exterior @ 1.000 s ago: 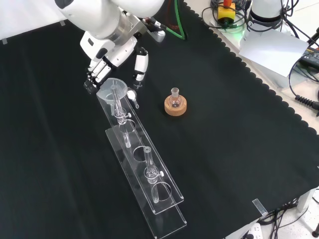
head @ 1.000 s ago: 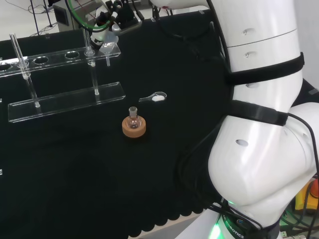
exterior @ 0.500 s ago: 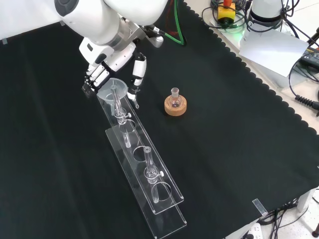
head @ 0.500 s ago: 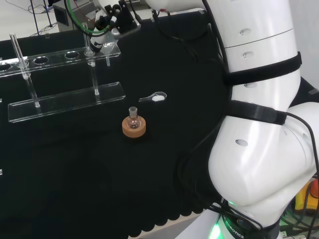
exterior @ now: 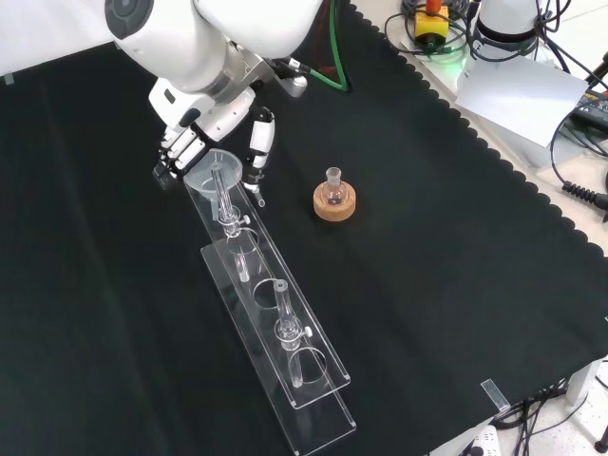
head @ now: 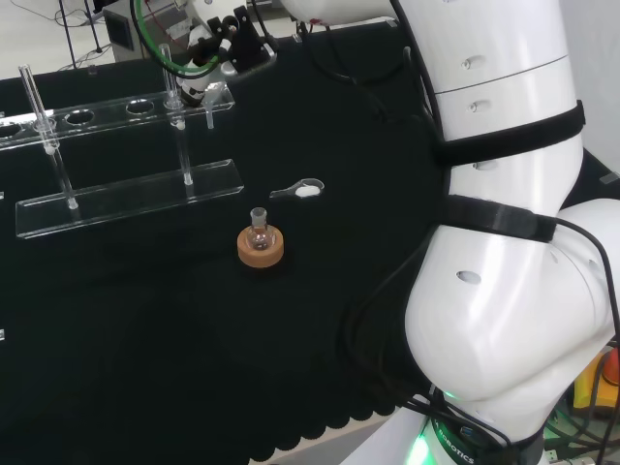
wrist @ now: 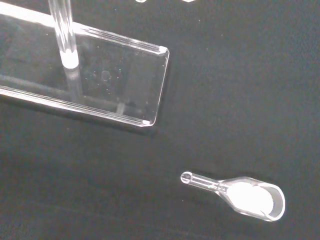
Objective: Pick up the funnel from the transparent funnel stand.
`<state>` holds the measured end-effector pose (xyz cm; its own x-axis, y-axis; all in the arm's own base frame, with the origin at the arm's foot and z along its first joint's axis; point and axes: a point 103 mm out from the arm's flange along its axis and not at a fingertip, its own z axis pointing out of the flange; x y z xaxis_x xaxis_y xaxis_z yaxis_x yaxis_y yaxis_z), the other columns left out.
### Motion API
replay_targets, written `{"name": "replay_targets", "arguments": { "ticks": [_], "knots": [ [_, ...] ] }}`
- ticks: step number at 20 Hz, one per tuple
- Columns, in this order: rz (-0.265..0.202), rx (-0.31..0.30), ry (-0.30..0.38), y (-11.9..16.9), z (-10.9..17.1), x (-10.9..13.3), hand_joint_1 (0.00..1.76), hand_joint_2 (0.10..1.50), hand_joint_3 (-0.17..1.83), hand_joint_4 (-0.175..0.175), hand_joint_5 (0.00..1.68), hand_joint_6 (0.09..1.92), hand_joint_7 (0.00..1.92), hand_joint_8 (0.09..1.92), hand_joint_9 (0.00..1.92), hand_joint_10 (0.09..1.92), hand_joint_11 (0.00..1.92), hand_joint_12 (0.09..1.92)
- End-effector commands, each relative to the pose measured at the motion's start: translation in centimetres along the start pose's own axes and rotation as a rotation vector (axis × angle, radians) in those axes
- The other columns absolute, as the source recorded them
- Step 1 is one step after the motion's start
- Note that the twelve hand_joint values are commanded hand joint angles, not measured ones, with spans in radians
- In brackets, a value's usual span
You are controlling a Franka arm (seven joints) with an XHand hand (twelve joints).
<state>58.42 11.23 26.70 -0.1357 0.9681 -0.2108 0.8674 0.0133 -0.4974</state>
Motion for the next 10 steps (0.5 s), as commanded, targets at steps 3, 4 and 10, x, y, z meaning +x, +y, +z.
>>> {"name": "replay_targets", "arguments": {
  "ticks": [3,4,10],
  "knots": [
    [0.0,-0.023,-0.042,0.47,0.32,0.19,0.52,0.72,0.12,-0.081,0.0,0.09,0.05,0.09,0.01,0.86,0.36,1.49],
    [0.0,-0.034,-0.053,0.49,0.29,0.26,0.53,0.72,0.13,-0.082,0.0,0.09,0.07,0.09,0.03,0.87,0.36,1.49],
    [0.011,-0.124,-0.092,0.44,-0.08,0.3,0.74,0.67,0.36,-0.092,0.17,0.09,0.21,0.67,0.39,0.76,0.39,1.47]
  ]
}}
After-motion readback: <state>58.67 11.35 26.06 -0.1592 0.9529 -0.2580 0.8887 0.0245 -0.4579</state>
